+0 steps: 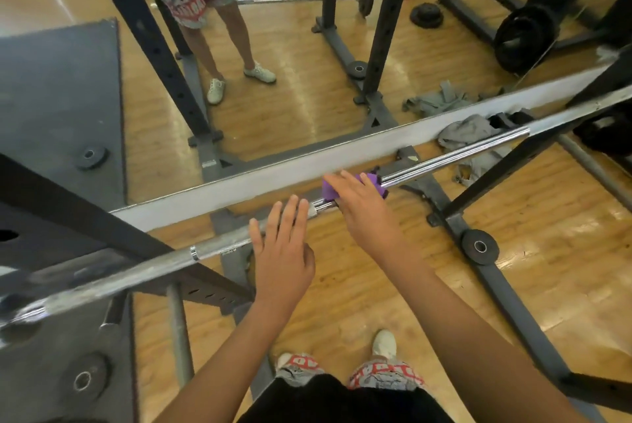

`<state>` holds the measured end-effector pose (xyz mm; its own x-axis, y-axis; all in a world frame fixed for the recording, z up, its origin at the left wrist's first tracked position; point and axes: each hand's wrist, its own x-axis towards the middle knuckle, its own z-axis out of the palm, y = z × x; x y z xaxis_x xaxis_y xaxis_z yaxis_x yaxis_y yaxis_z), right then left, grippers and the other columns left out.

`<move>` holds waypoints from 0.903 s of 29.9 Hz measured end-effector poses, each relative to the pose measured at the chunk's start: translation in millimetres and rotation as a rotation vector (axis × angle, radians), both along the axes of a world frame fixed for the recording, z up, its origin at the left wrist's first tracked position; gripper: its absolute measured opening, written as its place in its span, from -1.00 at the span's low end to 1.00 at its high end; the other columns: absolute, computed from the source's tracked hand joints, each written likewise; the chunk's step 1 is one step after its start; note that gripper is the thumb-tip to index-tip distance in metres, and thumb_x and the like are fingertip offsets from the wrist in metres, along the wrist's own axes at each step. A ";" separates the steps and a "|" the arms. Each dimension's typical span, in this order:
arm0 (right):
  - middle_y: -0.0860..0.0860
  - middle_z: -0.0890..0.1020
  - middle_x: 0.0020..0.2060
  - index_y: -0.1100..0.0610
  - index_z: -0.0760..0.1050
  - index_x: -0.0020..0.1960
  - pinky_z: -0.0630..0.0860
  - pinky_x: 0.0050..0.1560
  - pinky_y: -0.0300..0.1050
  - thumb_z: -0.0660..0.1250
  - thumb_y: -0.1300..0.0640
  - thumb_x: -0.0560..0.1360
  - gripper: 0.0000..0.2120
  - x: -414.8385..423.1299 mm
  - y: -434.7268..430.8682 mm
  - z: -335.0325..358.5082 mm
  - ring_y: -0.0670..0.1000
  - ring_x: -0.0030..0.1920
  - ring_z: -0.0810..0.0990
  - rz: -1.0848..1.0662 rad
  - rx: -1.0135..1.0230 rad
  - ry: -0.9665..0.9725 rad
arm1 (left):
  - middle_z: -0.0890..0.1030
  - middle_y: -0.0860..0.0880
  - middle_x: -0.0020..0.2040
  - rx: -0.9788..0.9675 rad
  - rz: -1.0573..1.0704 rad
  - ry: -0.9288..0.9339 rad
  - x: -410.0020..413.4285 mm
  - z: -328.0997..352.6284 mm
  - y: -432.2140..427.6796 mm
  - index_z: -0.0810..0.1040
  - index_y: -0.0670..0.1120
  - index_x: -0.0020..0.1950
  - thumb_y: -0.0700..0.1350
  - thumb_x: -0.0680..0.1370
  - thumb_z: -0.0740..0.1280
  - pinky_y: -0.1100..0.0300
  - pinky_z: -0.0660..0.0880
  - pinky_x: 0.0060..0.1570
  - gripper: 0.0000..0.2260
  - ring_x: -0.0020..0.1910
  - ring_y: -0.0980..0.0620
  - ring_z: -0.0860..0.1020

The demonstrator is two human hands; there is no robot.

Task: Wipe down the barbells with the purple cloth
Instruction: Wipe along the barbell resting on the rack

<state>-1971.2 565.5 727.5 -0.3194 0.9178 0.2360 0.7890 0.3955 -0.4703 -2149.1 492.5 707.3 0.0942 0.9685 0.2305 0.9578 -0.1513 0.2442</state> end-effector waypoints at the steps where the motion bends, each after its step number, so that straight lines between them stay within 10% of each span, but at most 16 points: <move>1: 0.06 0.51 0.41 0.15 0.37 0.50 0.10 0.58 0.08 0.25 0.28 0.62 -0.56 1.4 -0.5 -1.5 0.12 0.47 0.39 -0.002 -0.026 0.043 | 0.25 0.00 0.60 -0.003 0.003 -0.003 0.5 -0.1 0.5 0.21 -0.03 0.62 -0.16 0.46 0.36 -0.22 -0.11 0.54 -0.27 0.59 -0.07 0.17; 7: -0.12 0.37 0.43 0.16 0.36 0.50 -0.12 0.53 -0.34 0.39 0.09 0.59 -0.48 28.6 1.4 11.4 -0.39 0.49 0.07 0.186 -0.114 0.222 | 0.22 0.05 0.61 -0.066 0.059 -0.156 18.4 15.5 1.1 0.21 -0.04 0.62 -0.09 0.56 0.16 -0.26 -0.14 0.54 -0.41 0.62 0.02 0.08; 27: -0.06 0.64 0.16 0.03 0.53 0.31 0.26 0.44 0.09 0.11 -0.03 0.65 -0.65 116.9 52.4 -7.3 0.03 0.19 0.55 0.198 0.032 -0.157 | 0.44 -0.07 0.43 0.024 0.153 0.172 126.3 4.1 49.0 0.27 -0.01 0.57 0.00 0.60 0.35 -0.21 0.25 0.47 -0.44 0.43 -0.19 0.36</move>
<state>-1854.3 617.9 720.2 -0.5275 0.8263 0.1974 0.7569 0.5626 -0.3325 -2022.8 541.4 711.4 -0.0138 0.9689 0.2469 0.9973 -0.0046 0.0739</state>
